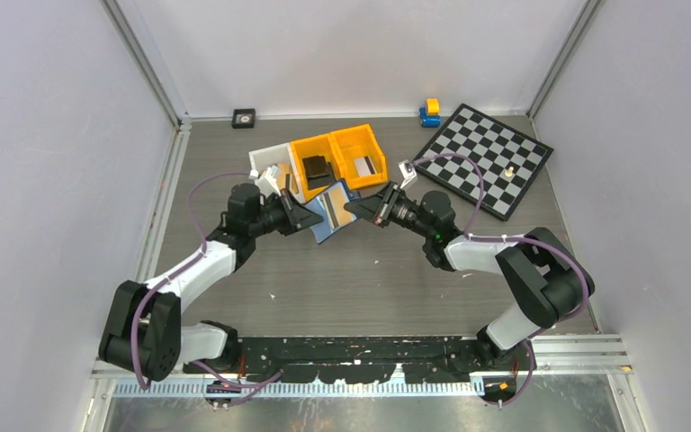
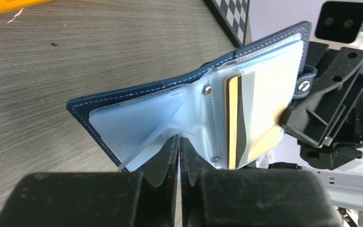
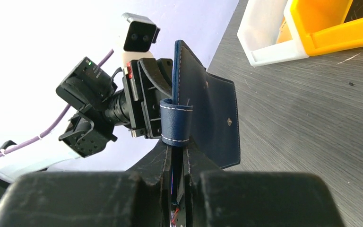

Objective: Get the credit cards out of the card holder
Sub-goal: Remove the credit card from the card holder.

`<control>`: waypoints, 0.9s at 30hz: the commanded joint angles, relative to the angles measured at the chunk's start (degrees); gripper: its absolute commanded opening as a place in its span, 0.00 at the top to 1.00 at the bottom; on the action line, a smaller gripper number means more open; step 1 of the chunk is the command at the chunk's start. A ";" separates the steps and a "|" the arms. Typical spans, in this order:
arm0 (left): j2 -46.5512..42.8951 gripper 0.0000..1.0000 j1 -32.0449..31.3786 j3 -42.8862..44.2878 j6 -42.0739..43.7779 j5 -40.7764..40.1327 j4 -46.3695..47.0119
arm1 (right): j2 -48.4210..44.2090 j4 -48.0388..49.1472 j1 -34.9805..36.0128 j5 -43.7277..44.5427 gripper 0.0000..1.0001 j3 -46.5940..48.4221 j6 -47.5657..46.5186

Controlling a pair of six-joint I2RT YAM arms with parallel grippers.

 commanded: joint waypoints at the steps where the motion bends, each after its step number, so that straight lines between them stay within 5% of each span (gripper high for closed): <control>1: -2.81 0.93 0.51 -2.32 -1.48 -0.89 4.21 | -0.26 10.09 -0.73 -2.51 0.90 0.79 4.00; 6: -7.19 0.76 1.22 -3.86 -1.44 -2.41 4.35 | -1.53 9.99 -1.88 -0.86 0.95 -0.55 3.83; 11: -12.09 0.43 1.67 -5.90 -1.58 -4.72 4.60 | -3.30 12.96 -5.08 1.26 0.99 -3.84 5.77; 19: -10.99 0.04 1.76 -7.59 -4.92 -2.23 11.45 | -2.64 20.06 -7.21 -1.17 1.00 -4.30 11.32; 27: 0.24 0.00 1.68 -9.79 -15.67 9.63 38.50 | 0.05 23.32 -6.79 -2.51 0.99 -3.36 14.10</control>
